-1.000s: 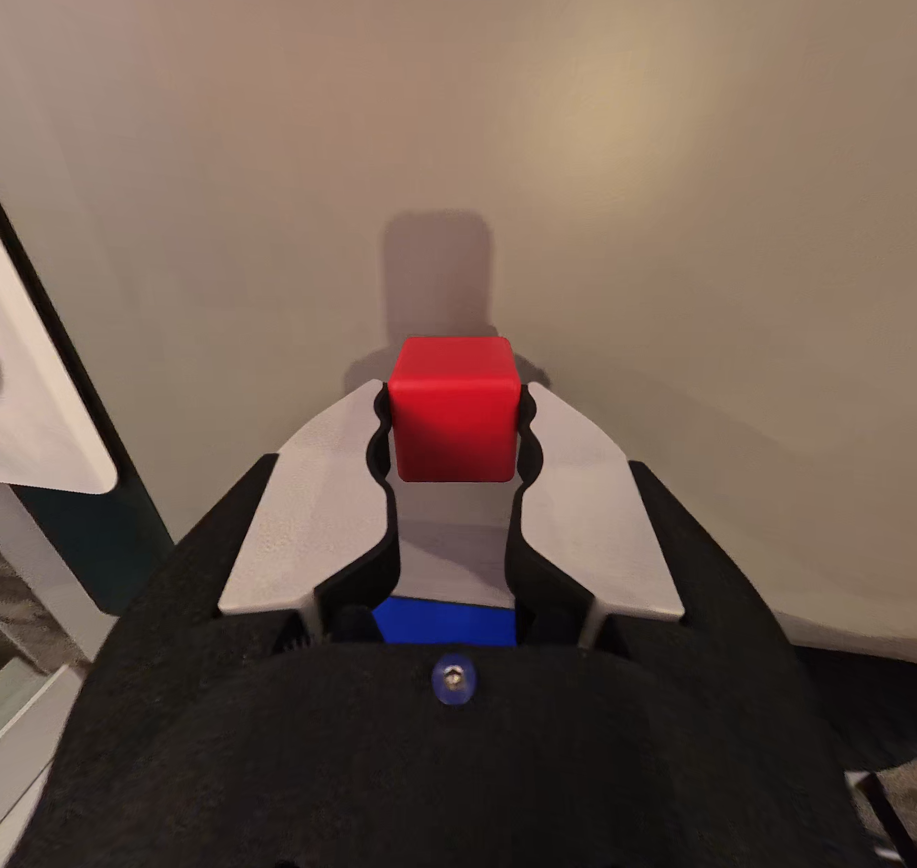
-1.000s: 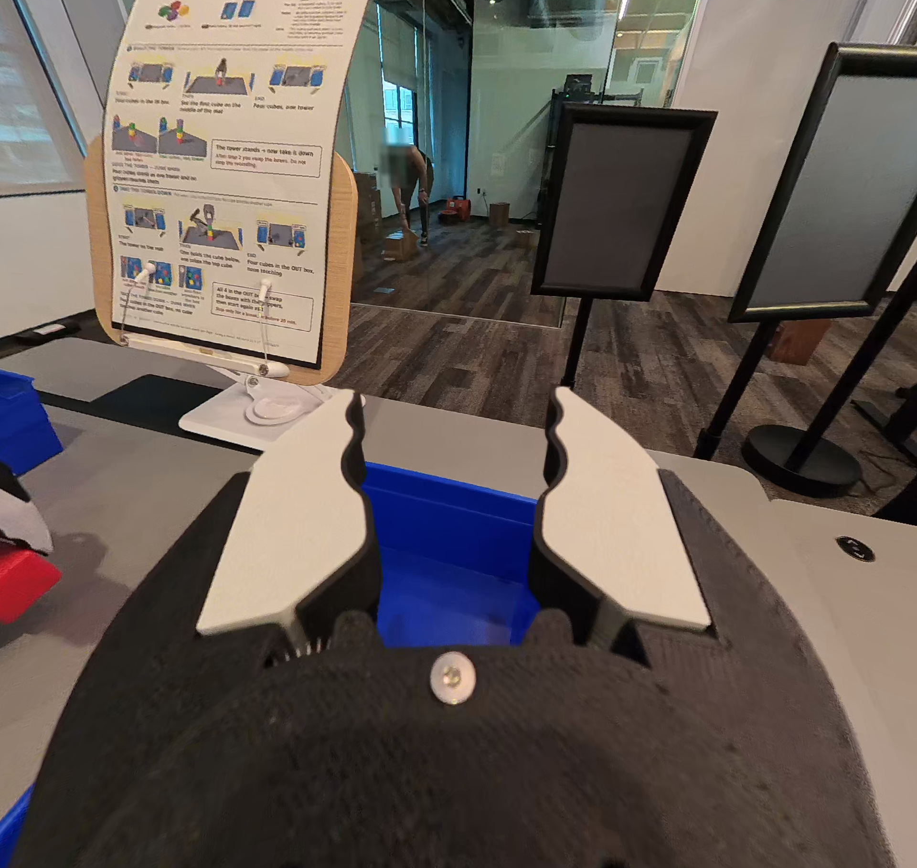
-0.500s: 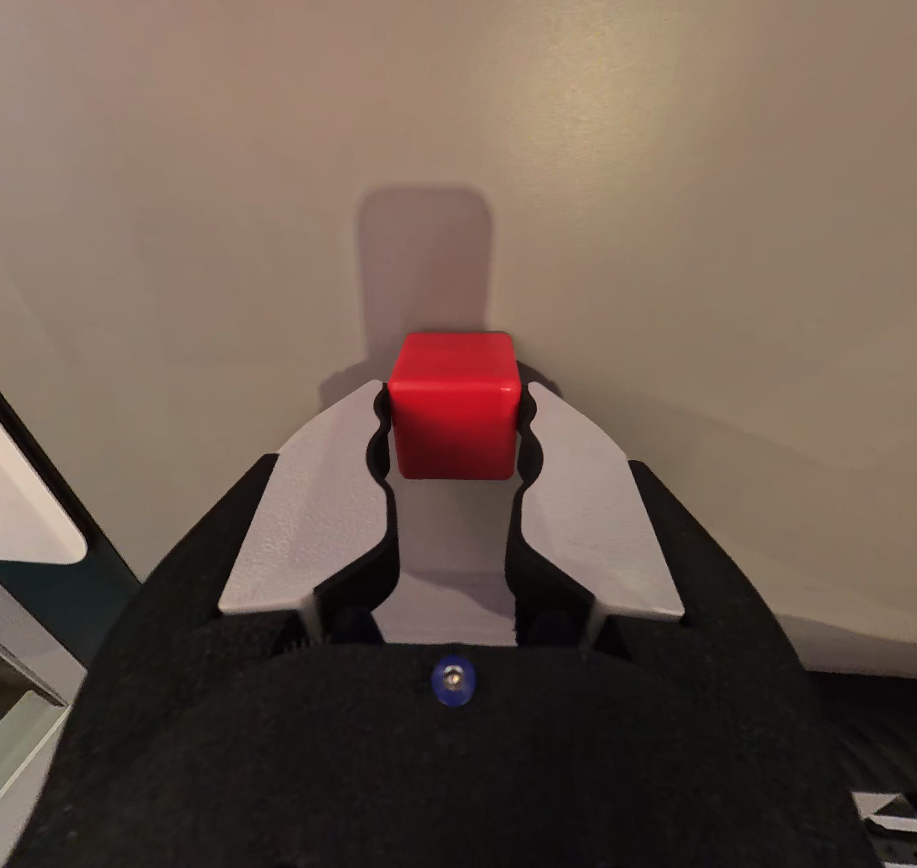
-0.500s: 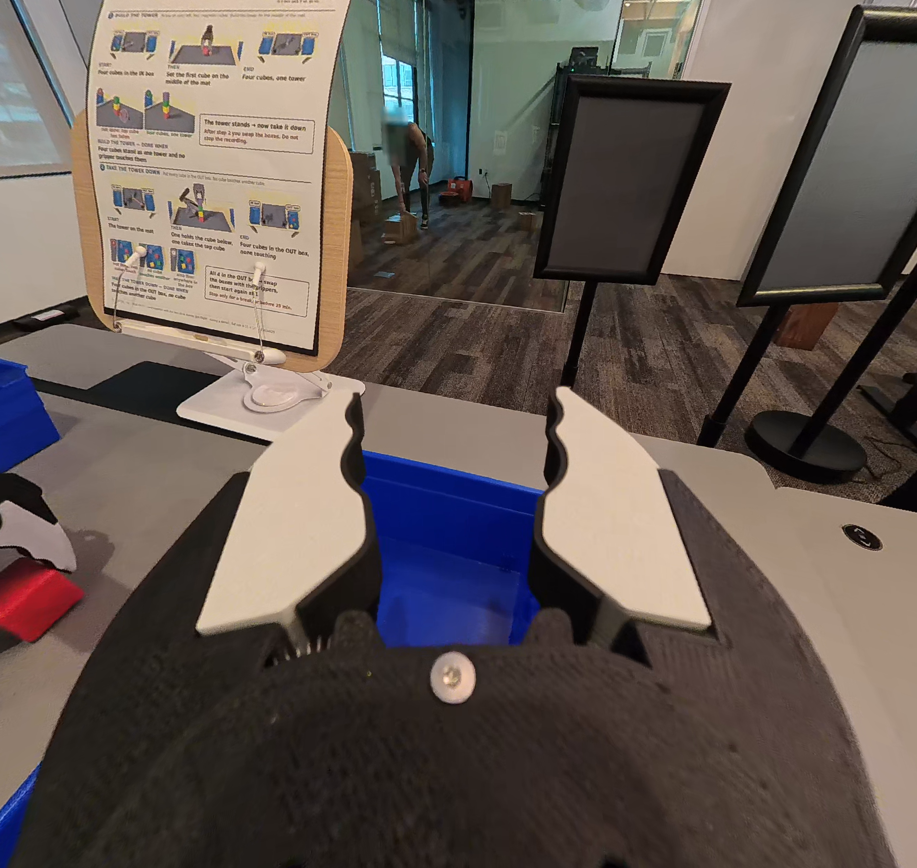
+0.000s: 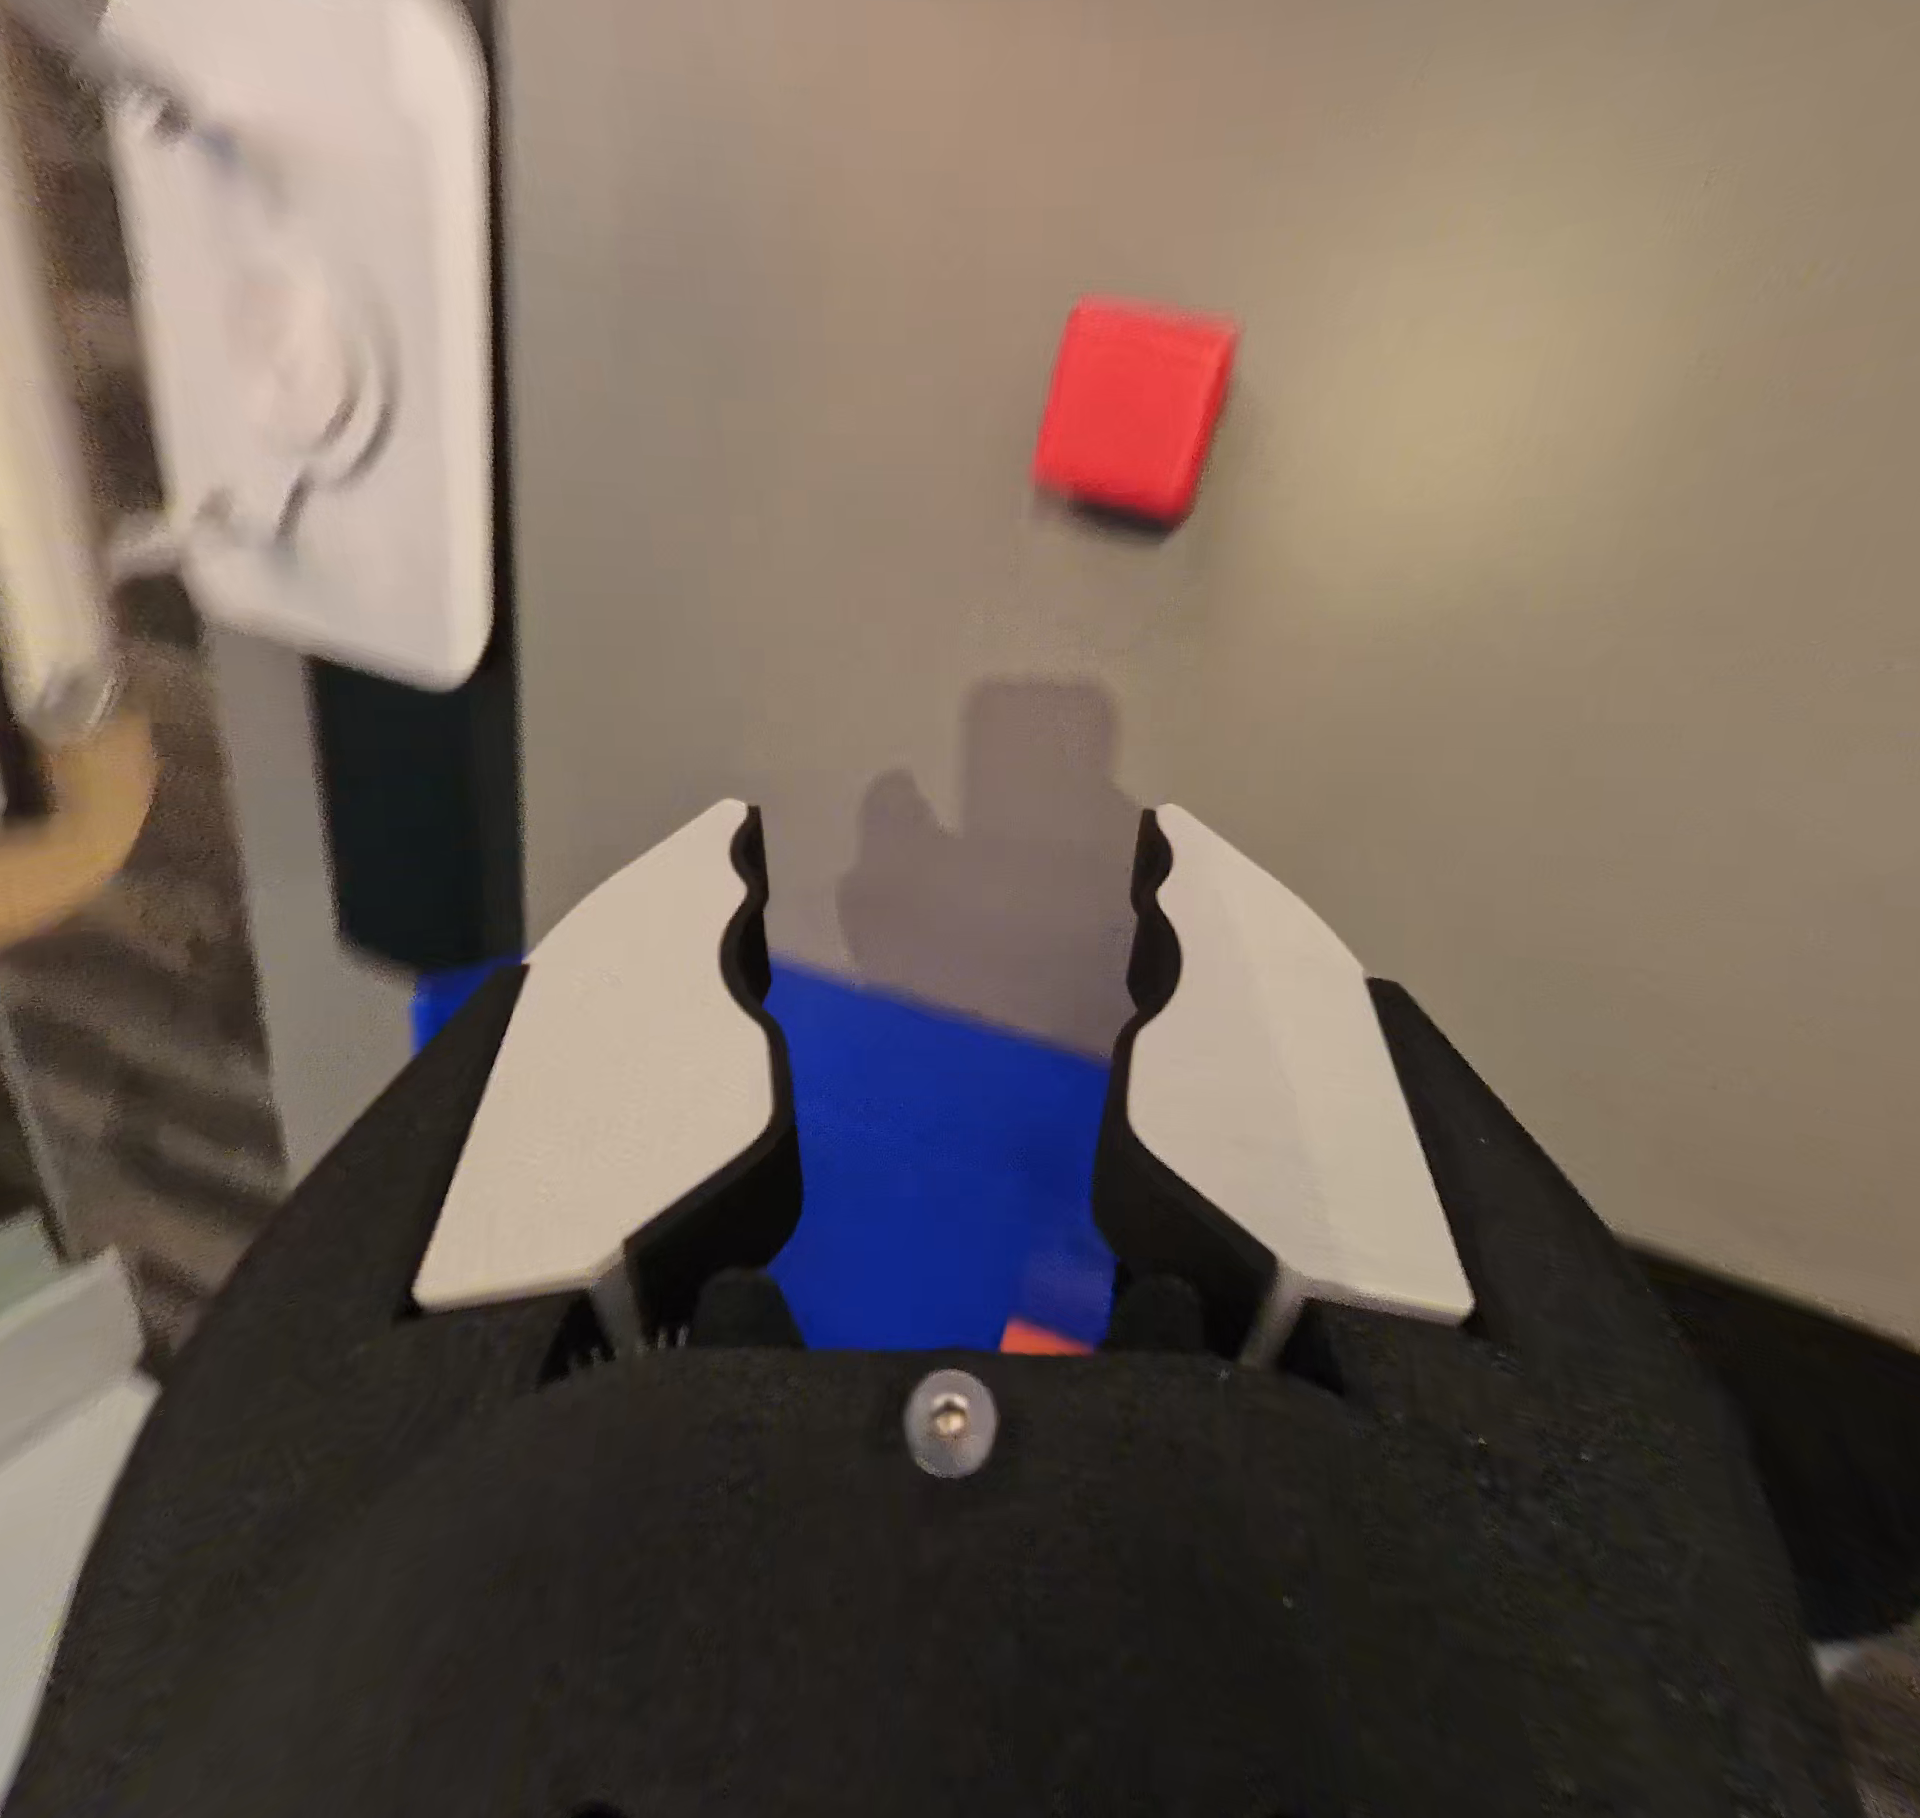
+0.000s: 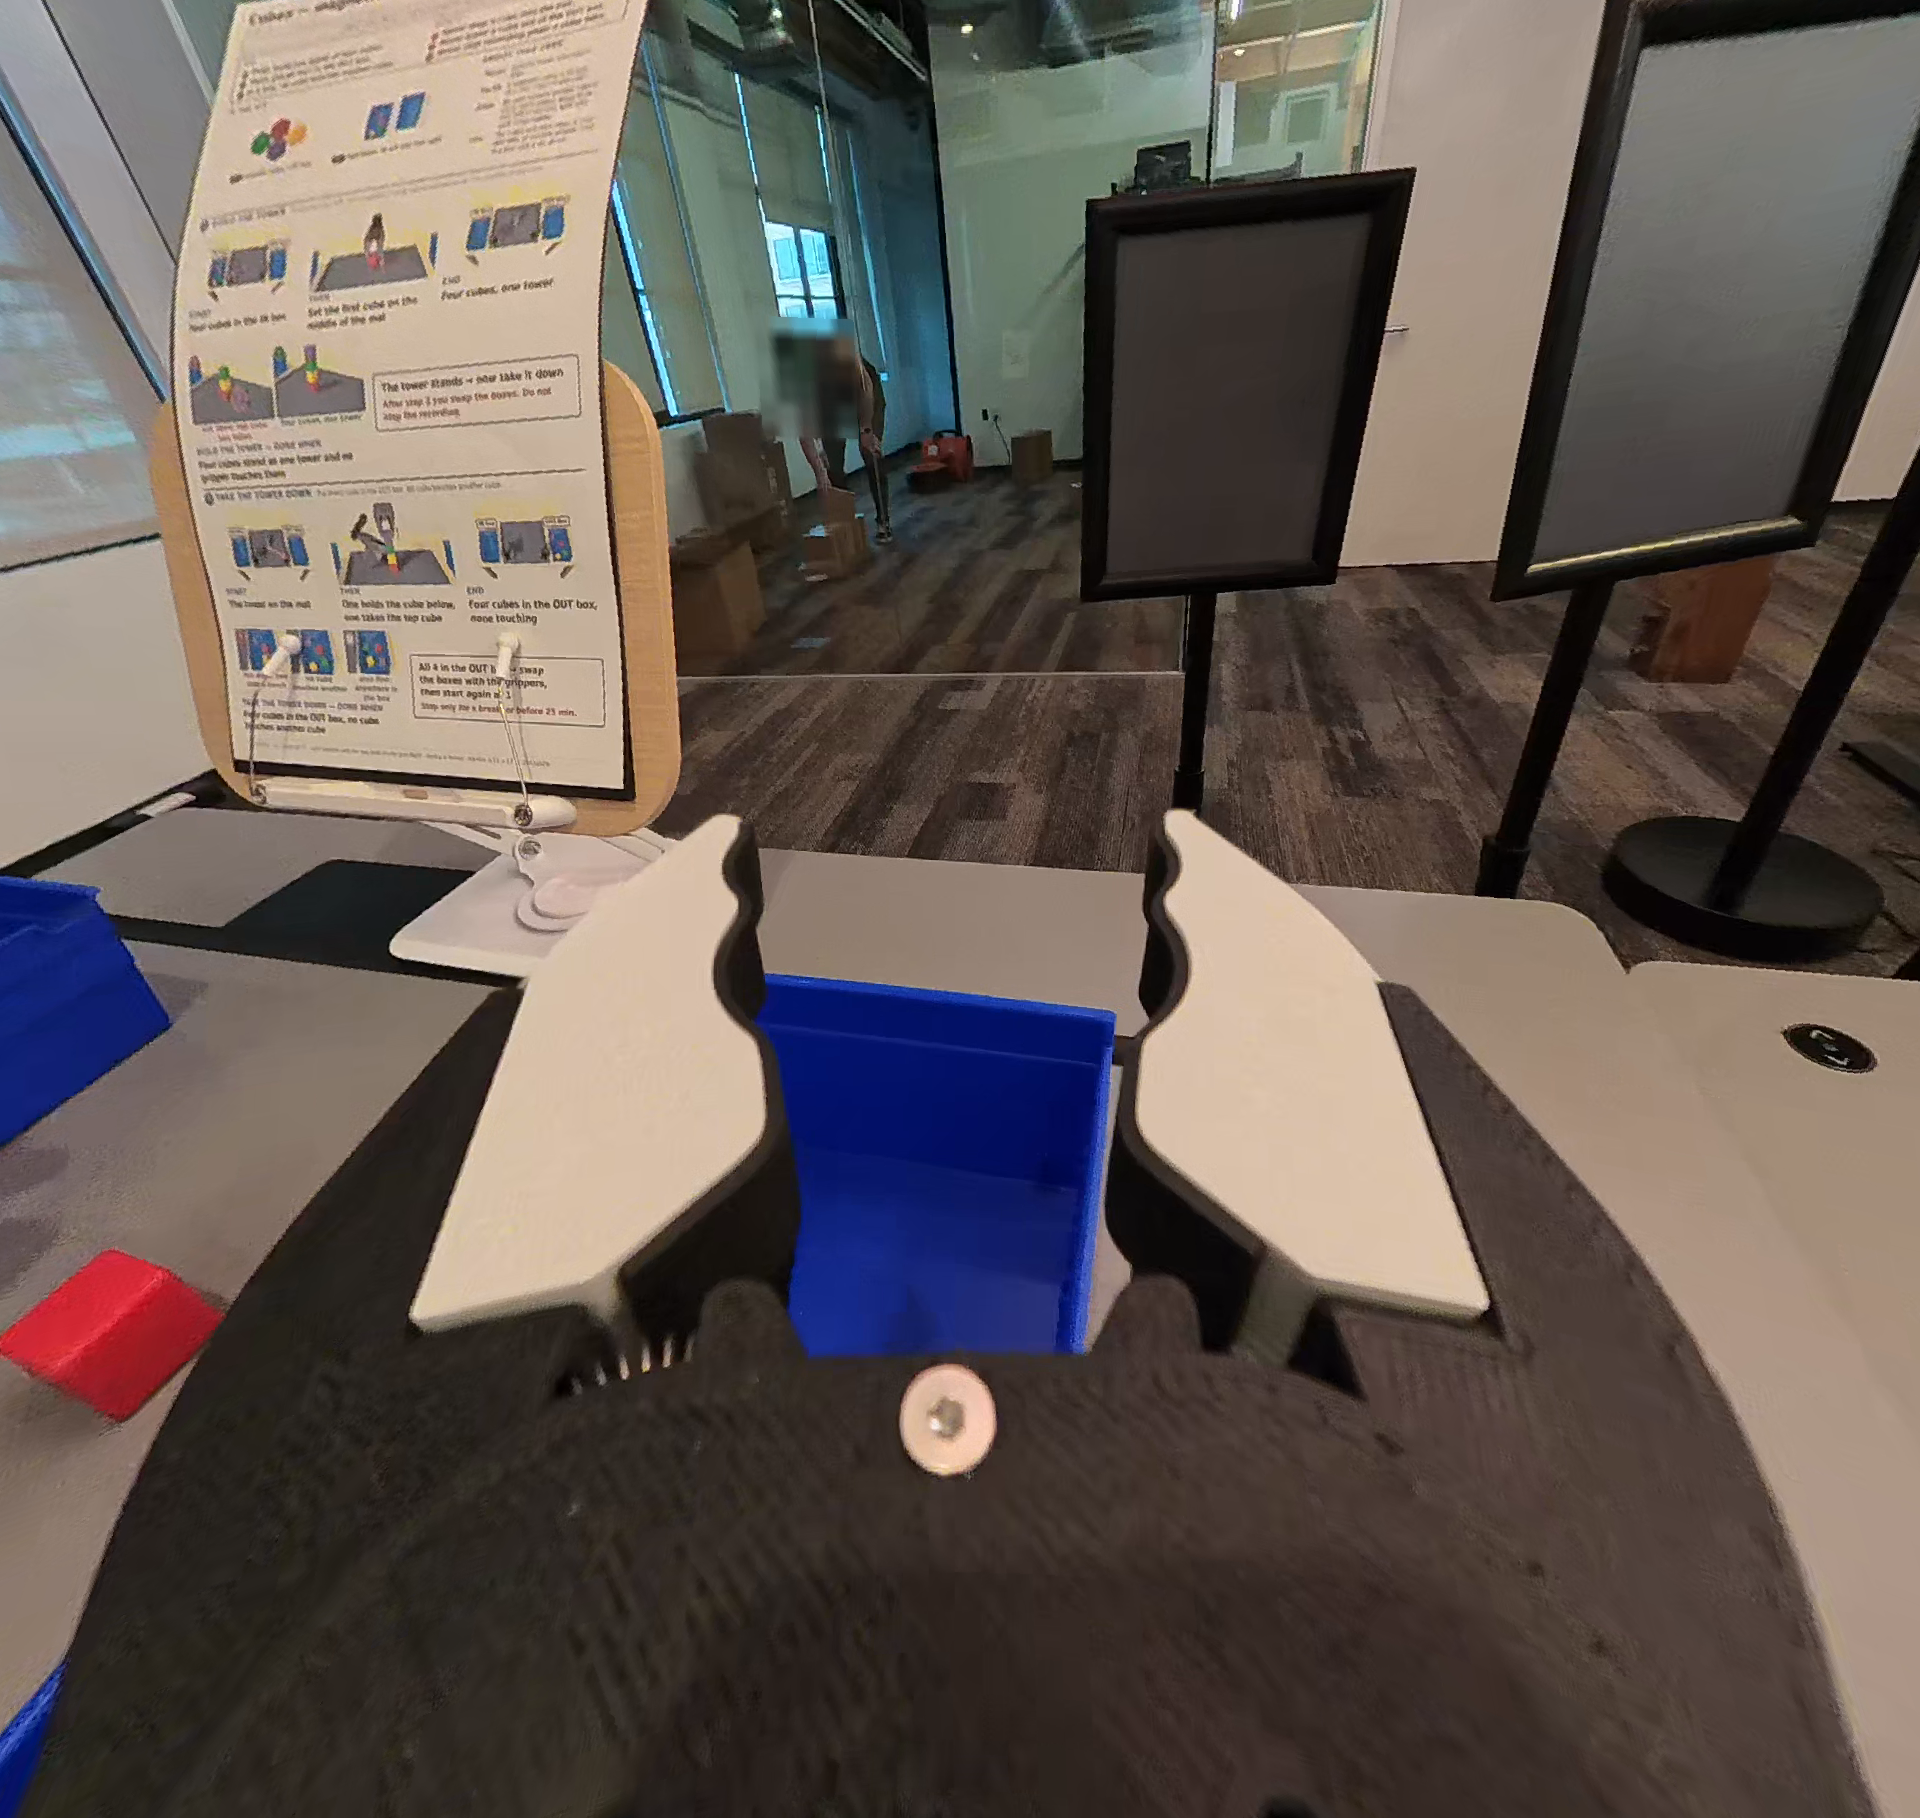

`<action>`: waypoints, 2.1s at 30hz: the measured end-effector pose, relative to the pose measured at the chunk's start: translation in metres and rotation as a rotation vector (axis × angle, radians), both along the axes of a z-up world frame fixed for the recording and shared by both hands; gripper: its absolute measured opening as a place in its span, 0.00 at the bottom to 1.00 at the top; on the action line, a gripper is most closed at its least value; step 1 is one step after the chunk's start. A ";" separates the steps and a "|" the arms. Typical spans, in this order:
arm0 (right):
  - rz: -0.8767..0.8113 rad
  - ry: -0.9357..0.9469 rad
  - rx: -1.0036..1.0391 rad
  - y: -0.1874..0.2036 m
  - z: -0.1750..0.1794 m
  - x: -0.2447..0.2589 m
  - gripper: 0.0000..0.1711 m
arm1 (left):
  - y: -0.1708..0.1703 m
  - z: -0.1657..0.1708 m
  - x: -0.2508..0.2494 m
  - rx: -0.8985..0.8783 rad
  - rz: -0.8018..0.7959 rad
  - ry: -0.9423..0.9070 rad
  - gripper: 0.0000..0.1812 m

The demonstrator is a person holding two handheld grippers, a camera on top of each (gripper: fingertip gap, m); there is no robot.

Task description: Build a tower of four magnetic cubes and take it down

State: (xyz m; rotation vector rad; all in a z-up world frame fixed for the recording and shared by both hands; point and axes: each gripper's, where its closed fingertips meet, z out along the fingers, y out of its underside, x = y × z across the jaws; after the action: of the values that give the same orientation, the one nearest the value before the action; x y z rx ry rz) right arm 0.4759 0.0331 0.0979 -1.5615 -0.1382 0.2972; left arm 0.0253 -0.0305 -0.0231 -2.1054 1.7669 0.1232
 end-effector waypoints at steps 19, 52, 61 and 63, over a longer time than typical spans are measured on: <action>0.032 -0.036 -0.025 0.005 -0.005 -0.012 0.42 | -0.063 -0.086 -0.274 -0.134 0.163 0.448 0.33; 0.046 -0.073 -0.071 0.013 -0.018 -0.021 0.42 | -0.017 0.060 -0.052 0.246 -0.010 -0.158 0.28; 0.073 -0.023 -0.051 0.010 -0.014 -0.019 0.42 | -0.020 -0.009 0.093 -0.018 -0.007 -0.671 0.28; 0.075 -0.012 -0.047 0.009 -0.014 -0.017 0.42 | -0.014 -0.024 0.098 -0.051 0.000 -0.682 0.28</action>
State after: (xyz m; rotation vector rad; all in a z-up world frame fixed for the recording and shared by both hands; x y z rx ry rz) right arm 0.4588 0.0423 0.0840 -1.6075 -0.2011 0.3525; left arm 0.1231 -0.0450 -0.0468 -1.8611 1.3561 -0.5771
